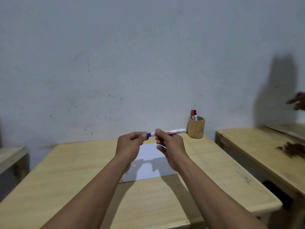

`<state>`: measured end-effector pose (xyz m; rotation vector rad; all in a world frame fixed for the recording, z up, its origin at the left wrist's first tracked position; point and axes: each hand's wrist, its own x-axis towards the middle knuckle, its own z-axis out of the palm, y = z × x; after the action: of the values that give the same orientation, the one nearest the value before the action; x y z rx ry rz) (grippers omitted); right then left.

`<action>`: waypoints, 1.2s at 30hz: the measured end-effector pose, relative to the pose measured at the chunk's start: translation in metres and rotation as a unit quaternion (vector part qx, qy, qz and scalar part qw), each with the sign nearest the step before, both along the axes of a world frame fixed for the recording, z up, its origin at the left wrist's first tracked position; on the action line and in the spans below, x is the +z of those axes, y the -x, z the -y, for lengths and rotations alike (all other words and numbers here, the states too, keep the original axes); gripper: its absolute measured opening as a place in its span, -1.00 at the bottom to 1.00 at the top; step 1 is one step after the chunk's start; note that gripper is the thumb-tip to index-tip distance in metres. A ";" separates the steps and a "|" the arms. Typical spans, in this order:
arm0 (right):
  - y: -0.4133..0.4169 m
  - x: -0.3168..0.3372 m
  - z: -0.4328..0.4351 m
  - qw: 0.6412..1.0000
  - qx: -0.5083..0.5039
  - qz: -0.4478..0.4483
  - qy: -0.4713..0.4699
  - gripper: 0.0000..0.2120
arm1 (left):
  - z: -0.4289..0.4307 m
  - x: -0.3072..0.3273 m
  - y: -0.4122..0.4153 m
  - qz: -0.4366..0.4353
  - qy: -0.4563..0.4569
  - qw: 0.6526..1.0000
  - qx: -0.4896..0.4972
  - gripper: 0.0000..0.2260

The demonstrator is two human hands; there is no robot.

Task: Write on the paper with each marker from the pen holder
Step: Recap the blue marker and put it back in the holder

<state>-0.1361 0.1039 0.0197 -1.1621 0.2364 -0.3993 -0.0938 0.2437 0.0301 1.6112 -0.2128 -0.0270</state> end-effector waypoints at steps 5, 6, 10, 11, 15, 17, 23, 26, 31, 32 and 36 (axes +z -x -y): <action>0.002 0.008 0.003 0.982 0.029 0.021 -0.183 -0.85 | 0.011 0.002 0.007 0.014 0.047 0.999 0.012 -0.94; 0.000 0.010 0.002 0.982 0.008 0.013 -0.188 -0.83 | 0.015 0.002 0.008 0.025 0.047 0.998 0.020 -0.91; -0.007 0.010 0.001 0.989 -0.089 0.007 -0.120 -0.40 | 0.031 0.008 0.012 0.100 0.004 0.993 0.063 -0.93; -0.007 0.009 0.002 0.990 -0.096 0.018 -0.103 -0.29 | 0.035 0.010 0.013 0.118 -0.017 0.990 0.071 -0.92; -0.003 0.011 0.006 0.994 -0.096 -0.012 0.055 -0.82 | 0.045 0.017 0.009 0.166 -0.057 0.980 0.098 -0.89; -0.002 0.010 0.013 0.988 -0.084 -0.027 0.126 -0.87 | 0.048 0.021 0.006 0.181 -0.070 0.975 0.109 -0.88; -0.003 0.012 0.042 0.935 -0.082 -0.062 0.339 -0.92 | 0.064 0.029 -0.005 0.197 -0.097 0.971 0.090 -0.87; -0.006 0.016 0.065 0.908 -0.102 -0.056 0.402 -0.88 | 0.078 0.033 -0.009 0.199 -0.103 0.972 0.078 -0.81; -0.017 0.029 0.113 0.887 -0.138 -0.050 0.437 -0.84 | 0.113 0.027 -0.030 0.169 -0.119 0.976 0.071 -0.76; -0.021 0.033 0.123 0.885 -0.148 -0.052 0.439 -0.82 | 0.122 0.023 -0.035 0.167 -0.129 0.976 0.061 -0.77; -0.036 0.050 0.166 0.865 -0.188 -0.063 0.461 -0.80 | 0.163 0.000 -0.057 0.161 -0.176 0.971 -0.001 -0.68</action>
<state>-0.0998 -0.0619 0.0700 -2.1053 0.4088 -0.8337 -0.0371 0.0804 0.0306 1.9656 -0.4834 0.2071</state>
